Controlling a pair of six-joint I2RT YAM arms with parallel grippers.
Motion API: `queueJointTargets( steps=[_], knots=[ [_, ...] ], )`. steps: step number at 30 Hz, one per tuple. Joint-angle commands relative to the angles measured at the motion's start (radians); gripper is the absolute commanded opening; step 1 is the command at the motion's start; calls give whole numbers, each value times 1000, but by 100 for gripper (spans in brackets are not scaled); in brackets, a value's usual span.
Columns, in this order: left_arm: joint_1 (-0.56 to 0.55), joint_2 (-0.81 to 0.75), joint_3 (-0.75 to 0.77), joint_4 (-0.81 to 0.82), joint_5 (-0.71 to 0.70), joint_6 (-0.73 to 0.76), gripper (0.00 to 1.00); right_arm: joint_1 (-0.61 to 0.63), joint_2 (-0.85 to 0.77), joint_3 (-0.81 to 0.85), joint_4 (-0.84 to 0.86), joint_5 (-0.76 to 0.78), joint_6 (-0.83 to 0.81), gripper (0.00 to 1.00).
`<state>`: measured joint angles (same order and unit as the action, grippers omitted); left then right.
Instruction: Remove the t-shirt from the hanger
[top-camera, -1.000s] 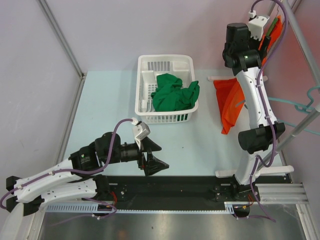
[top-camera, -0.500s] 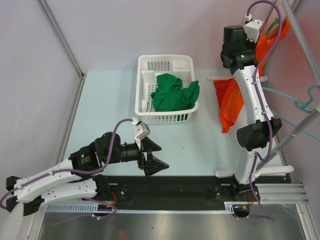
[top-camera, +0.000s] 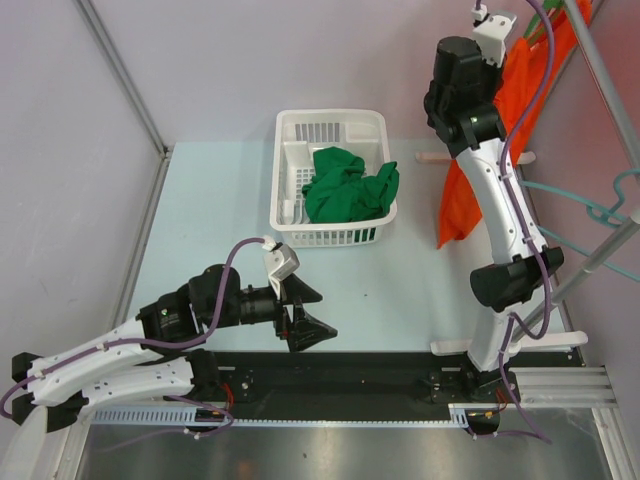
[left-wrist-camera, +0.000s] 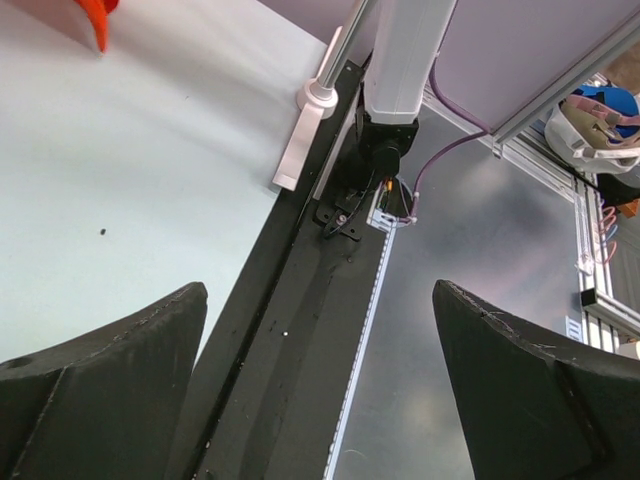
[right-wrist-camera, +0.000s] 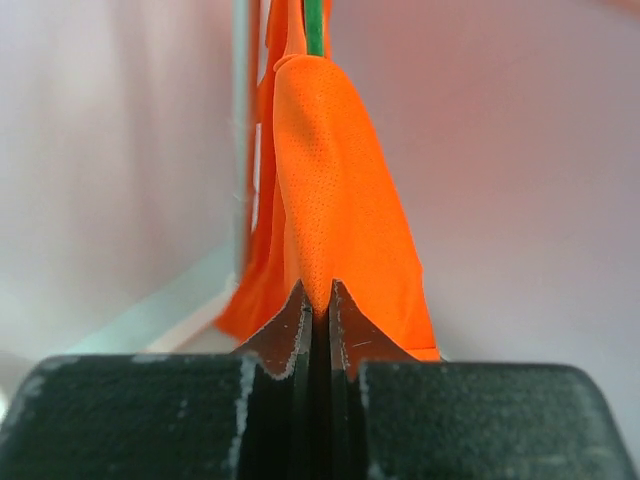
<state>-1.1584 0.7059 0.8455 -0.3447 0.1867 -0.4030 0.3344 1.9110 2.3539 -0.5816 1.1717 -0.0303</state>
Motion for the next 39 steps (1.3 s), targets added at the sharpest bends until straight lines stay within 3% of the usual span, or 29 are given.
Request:
queueJointTargets(
  steps=[1, 11, 16, 21, 28, 31, 34, 39],
  knots=[
    [0, -22, 30, 15, 0, -16, 100, 80, -110, 30, 229, 103, -154, 0],
    [-1, -81, 18, 3, -125, -45, 100, 389, -365, -399, 191, 146, -14, 0],
    [-1, -134, 20, -20, -271, -77, 100, 529, -449, -511, -166, 39, 335, 0],
    [0, -210, 17, -39, -433, -151, 100, 646, -622, -721, -175, -182, 353, 0],
    [-1, -288, 67, -62, -639, -171, 99, 793, -918, -991, 32, -611, 189, 0],
    [-1, -290, 104, -1, -633, -129, 98, 813, -1052, -1120, 142, -888, 118, 0],
    [-1, -252, 179, 27, -560, -112, 95, 812, -1119, -1211, 210, -1035, 92, 0],
    [-1, -134, 274, 33, -446, -73, 89, 810, -1087, -1239, 236, -1162, 87, 0]
  ],
)
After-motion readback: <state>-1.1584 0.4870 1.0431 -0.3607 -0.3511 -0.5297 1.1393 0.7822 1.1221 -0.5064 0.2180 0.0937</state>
